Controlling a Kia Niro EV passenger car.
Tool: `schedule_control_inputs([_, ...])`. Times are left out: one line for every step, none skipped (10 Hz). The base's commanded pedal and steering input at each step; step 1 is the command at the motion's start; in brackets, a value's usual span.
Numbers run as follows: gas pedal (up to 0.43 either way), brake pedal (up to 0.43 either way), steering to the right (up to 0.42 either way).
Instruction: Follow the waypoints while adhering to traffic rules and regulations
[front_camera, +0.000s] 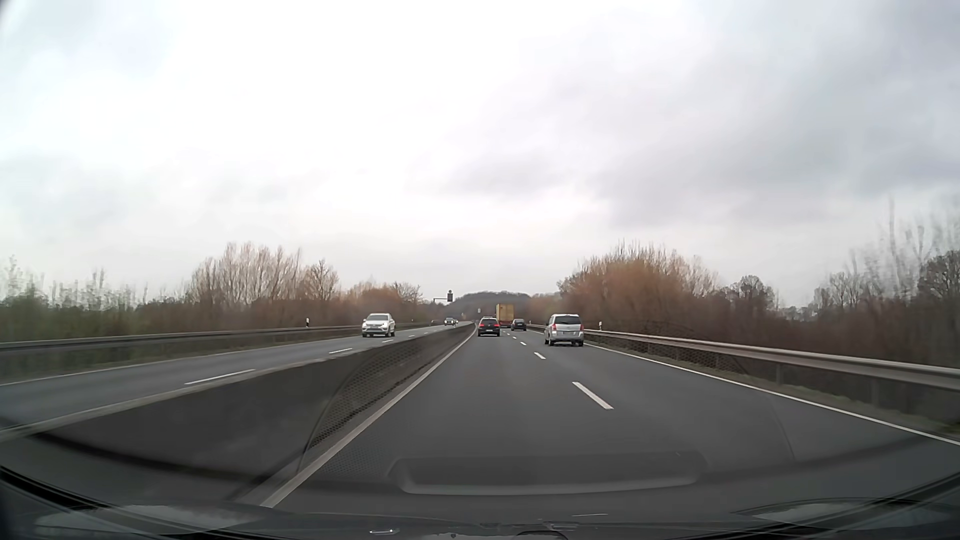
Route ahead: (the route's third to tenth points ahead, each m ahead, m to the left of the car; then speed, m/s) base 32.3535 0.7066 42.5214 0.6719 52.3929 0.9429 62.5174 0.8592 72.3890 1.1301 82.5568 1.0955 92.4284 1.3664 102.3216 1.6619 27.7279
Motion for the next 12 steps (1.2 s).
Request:
schedule_control_inputs([0.138,0.000,0.000])
schedule_control_inputs([0.138,0.000,-0.001])
schedule_control_inputs([0.138,0.000,-0.001])
schedule_control_inputs([0.138,0.000,-0.001])
schedule_control_inputs([0.138,0.000,-0.001])
schedule_control_inputs([0.138,0.000,-0.001])
schedule_control_inputs([0.138,0.000,-0.001])
schedule_control_inputs([0.138,0.000,0.000])
schedule_control_inputs([0.138,0.000,-0.001])
schedule_control_inputs([0.138,0.000,-0.001])
schedule_control_inputs([0.138,0.000,-0.001])
schedule_control_inputs([0.138,0.000,-0.001])
